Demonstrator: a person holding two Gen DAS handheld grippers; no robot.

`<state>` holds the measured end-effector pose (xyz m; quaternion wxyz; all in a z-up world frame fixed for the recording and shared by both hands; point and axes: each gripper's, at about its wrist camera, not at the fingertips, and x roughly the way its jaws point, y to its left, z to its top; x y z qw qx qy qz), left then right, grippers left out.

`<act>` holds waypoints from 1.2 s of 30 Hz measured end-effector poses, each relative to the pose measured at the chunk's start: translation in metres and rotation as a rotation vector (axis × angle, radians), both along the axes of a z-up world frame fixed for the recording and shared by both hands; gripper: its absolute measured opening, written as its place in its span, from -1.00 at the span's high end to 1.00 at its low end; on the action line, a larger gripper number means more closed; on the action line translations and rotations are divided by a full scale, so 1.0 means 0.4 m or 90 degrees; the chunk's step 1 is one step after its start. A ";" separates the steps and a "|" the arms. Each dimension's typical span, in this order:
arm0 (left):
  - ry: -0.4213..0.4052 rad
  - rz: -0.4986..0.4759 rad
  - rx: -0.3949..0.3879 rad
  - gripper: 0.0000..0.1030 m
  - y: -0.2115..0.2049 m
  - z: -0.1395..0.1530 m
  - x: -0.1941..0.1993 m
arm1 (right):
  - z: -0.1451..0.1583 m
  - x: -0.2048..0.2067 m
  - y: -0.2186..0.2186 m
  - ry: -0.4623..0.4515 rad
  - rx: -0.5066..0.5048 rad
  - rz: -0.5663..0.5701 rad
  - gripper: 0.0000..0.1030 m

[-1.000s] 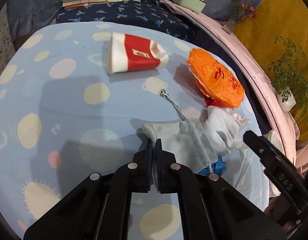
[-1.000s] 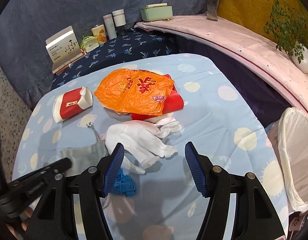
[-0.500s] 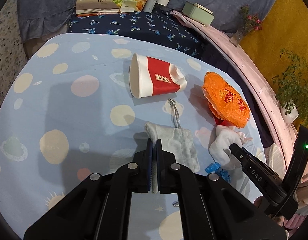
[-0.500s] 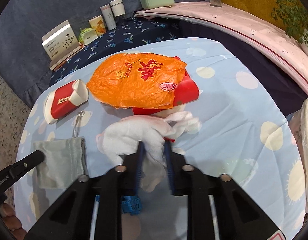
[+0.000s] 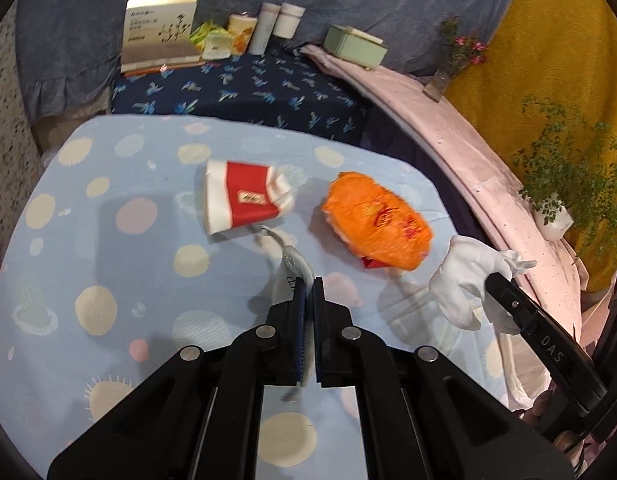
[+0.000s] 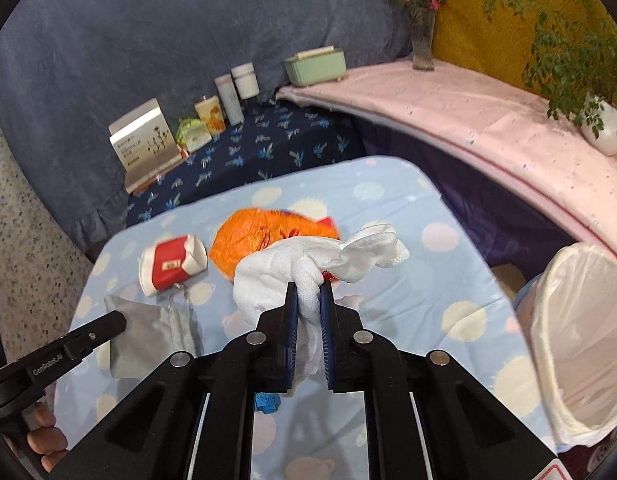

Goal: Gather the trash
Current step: 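Carry the pouch and glove over the bin and open both grippers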

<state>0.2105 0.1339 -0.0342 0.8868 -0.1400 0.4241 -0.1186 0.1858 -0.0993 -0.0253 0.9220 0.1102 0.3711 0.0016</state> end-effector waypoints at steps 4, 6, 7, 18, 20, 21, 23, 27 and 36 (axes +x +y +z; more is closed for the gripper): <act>-0.034 -0.023 -0.001 0.95 -0.049 0.076 -0.014 | 0.075 -0.036 -0.046 -0.040 0.000 -0.012 0.80; -0.049 -0.038 -0.006 0.95 -0.073 0.112 -0.021 | 0.106 -0.056 -0.070 -0.057 0.000 -0.019 0.80; -0.058 -0.047 -0.007 0.95 -0.090 0.132 -0.027 | 0.126 -0.067 -0.085 -0.068 -0.003 -0.024 0.80; -0.114 -0.143 -0.015 0.95 -0.297 0.272 -0.090 | 0.256 -0.165 -0.239 -0.143 -0.018 -0.084 0.80; -0.121 -0.157 -0.017 0.95 -0.330 0.287 -0.099 | 0.272 -0.182 -0.269 -0.152 -0.022 -0.097 0.80; -0.124 -0.167 -0.018 0.94 -0.351 0.295 -0.103 | 0.277 -0.191 -0.284 -0.156 -0.024 -0.104 0.80; -0.132 -0.180 -0.015 0.95 -0.386 0.310 -0.113 | 0.286 -0.210 -0.313 -0.162 -0.026 -0.116 0.80; -0.143 -0.214 -0.011 0.94 -0.464 0.331 -0.137 | 0.304 -0.243 -0.371 -0.172 -0.031 -0.144 0.80; -0.145 -0.282 -0.013 0.94 -0.606 0.341 -0.171 | 0.304 -0.304 -0.476 -0.174 -0.040 -0.197 0.79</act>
